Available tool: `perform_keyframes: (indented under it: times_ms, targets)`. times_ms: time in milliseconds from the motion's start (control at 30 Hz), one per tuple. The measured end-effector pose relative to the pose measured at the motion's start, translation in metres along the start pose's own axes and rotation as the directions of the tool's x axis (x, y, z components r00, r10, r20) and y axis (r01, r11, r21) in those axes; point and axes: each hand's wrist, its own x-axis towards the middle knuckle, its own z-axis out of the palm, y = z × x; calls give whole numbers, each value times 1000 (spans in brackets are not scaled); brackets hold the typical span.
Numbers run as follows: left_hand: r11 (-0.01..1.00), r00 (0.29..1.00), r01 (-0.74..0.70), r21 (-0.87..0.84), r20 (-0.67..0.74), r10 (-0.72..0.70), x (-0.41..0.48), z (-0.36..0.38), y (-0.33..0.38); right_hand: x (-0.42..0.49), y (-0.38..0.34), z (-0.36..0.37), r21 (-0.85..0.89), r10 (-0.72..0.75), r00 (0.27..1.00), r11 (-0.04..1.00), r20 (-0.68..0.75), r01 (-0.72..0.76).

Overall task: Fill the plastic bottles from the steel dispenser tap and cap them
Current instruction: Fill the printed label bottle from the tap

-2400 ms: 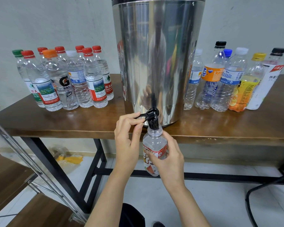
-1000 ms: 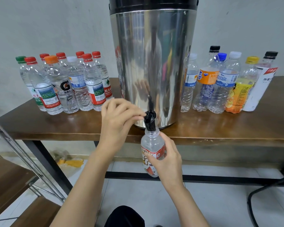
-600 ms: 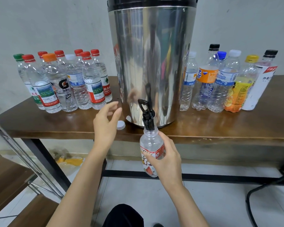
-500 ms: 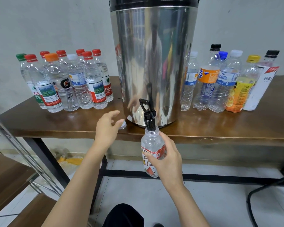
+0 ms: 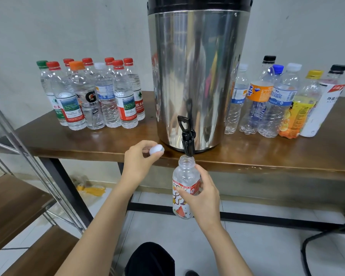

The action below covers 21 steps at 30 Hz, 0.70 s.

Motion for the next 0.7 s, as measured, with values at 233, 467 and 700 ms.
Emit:
perform_keyframes:
  times_ms: [233, 467, 700]
  targets:
    - [987, 980, -104, -121, 157, 123, -32, -28, 32, -10, -16, 12, 8, -65, 989, 998, 132, 65]
    - [988, 965, -131, -79, 217, 145, -36, -47, 39, -12, -39, 16, 36, -135, 975, 991, 176, 130]
    - [970, 956, -149, -192, 223, 191, -44, -58, 39, -12, -49, 18, 58, -164, 970, 986, 177, 155]
